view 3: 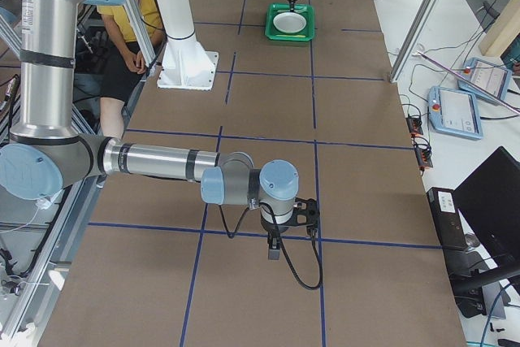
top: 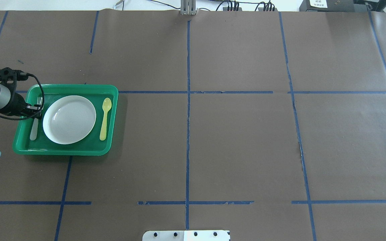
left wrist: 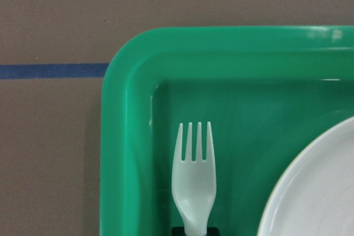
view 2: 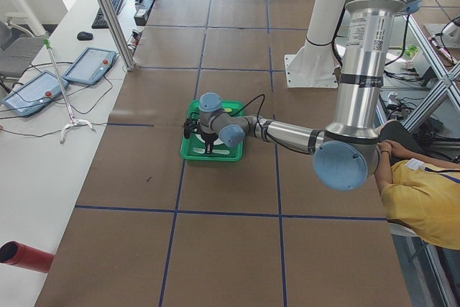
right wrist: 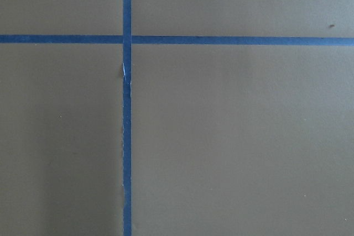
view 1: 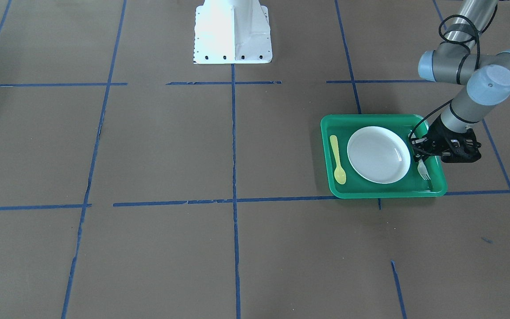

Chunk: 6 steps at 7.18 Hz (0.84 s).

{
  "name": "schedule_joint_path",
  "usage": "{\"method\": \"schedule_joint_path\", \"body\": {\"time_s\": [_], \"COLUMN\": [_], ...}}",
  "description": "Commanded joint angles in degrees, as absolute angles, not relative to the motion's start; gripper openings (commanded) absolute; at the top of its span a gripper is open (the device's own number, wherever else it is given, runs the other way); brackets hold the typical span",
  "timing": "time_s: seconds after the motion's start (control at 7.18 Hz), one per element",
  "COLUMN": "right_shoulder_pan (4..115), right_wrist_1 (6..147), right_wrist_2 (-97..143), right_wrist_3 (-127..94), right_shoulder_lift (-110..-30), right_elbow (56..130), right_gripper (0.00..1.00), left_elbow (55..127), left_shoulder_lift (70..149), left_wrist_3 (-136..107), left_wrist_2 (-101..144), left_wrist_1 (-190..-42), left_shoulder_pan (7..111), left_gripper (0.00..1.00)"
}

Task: Place fork
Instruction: 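Lower the fork onto the tray beside the plate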

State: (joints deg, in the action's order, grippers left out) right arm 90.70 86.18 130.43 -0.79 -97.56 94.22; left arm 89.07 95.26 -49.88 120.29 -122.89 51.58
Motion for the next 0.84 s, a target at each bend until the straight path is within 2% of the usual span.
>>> {"method": "schedule_joint_path", "body": {"time_s": [0.0, 0.14, 0.42, 0.7], "right_shoulder_pan": [90.7, 90.7, 90.7, 90.7], "right_wrist_1": [86.2, 86.2, 86.2, 86.2], "right_wrist_2": [130.4, 130.4, 130.4, 130.4], "right_wrist_3": [-0.7, -0.8, -0.8, -0.8], "right_shoulder_lift": [-97.6, -97.6, -97.6, -97.6], "right_elbow": [94.2, 94.2, 94.2, 94.2], "right_gripper": [1.0, 1.0, 1.0, 1.0], "left_elbow": [88.9, 88.9, 90.4, 94.7], "left_shoulder_lift": [95.2, 95.3, 95.2, 94.0], "left_wrist_3": [-49.8, -49.8, -49.7, -49.1], "left_wrist_2": [122.2, 122.2, 122.4, 129.8], "left_wrist_1": [-123.5, -123.5, -123.4, -122.7], "left_shoulder_pan": [51.8, 52.0, 54.9, 62.5], "left_gripper": [0.67, 0.82, 0.78, 0.76]}}
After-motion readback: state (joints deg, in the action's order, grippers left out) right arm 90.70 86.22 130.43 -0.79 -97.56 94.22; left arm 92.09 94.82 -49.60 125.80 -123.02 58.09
